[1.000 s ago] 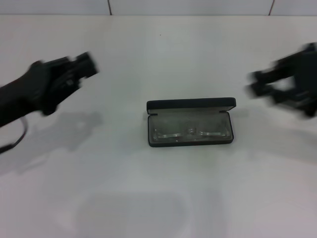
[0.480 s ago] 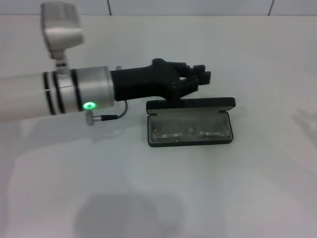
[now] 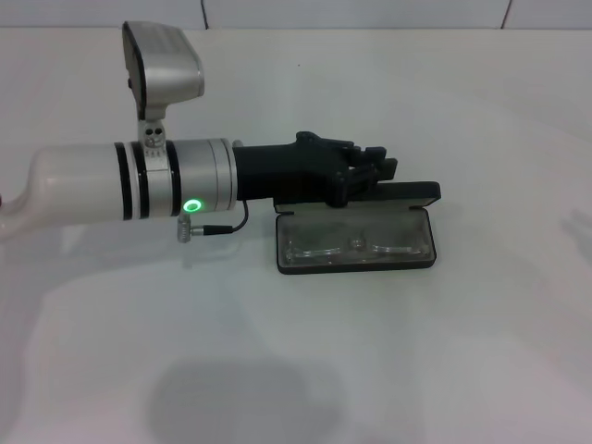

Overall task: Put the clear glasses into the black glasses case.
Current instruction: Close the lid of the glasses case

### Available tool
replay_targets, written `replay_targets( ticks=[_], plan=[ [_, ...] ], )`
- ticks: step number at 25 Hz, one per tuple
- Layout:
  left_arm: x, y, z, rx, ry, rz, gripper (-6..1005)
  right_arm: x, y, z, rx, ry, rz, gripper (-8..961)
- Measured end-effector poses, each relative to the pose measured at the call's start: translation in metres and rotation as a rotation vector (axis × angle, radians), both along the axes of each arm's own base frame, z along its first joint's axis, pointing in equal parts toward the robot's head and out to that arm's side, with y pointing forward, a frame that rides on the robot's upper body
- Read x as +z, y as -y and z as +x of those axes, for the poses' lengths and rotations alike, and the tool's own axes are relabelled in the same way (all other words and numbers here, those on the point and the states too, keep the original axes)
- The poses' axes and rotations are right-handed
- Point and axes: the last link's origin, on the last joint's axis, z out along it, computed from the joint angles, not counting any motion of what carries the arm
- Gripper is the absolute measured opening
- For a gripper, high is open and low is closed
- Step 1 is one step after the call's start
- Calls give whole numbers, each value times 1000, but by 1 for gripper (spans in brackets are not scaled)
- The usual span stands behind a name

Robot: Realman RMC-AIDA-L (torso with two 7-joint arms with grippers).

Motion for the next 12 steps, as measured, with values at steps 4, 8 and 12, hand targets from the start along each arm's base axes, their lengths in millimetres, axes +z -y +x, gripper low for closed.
replay_targets(
  ticks=[4, 8, 12],
  plan=[
    [-3, 1, -5, 24, -11, 1, 220, -10, -7, 0, 14, -15, -22, 163],
    [-6, 1, -10, 48, -31, 7, 223, -17, -10, 2, 27, -39, -27, 162],
    [-9, 2, -14, 66, -43, 3, 226, -25, -11, 4, 35, -69, -31, 162]
  ],
)
